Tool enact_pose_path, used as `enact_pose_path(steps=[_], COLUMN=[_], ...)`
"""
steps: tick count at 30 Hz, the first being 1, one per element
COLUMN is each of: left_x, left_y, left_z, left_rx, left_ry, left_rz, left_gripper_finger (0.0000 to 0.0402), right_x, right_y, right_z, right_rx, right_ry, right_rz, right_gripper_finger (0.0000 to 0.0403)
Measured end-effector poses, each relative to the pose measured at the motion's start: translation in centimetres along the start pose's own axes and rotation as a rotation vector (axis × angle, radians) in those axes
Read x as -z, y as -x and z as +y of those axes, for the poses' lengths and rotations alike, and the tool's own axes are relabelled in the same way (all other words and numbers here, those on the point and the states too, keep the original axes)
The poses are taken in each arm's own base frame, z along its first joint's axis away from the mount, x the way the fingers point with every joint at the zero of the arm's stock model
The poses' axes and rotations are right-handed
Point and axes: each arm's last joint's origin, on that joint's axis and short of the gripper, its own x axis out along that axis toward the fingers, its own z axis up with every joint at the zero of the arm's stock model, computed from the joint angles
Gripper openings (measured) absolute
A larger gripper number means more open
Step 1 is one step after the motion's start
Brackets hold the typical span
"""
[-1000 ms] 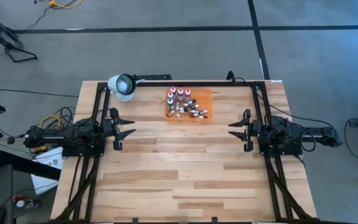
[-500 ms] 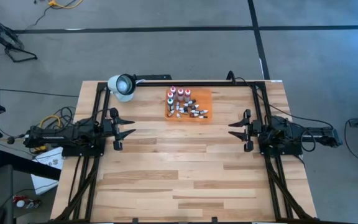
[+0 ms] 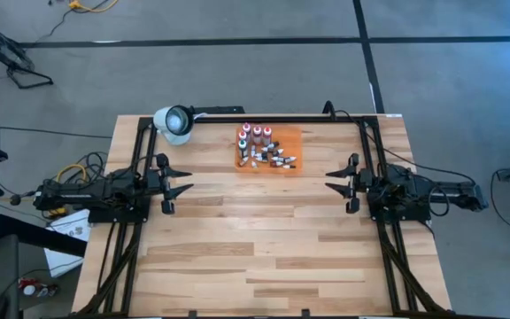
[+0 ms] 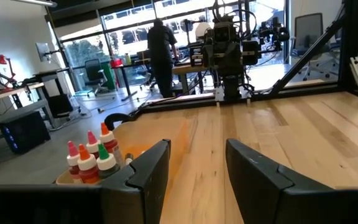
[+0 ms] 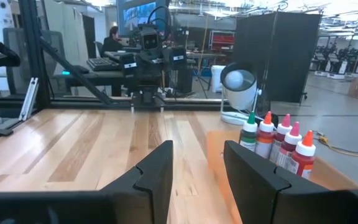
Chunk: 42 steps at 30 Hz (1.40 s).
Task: Pick & Place food coloring
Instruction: Return to Home Position
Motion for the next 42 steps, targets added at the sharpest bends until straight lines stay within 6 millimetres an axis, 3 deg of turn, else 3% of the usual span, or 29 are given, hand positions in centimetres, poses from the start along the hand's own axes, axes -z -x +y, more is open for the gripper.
enact_pose_path(steps=[42], left_x=[0.01], left_y=[0.0], left_z=[0.0], left_rx=[0.0], left_ry=[0.001], left_rz=[0.001], left_gripper_finger=[0.0153], right_x=[0.01], right_y=[0.0], right_z=[0.0], right_rx=[-0.001], right_ry=[0.0], right_rz=[0.0], right_gripper_finger=[0.0133])
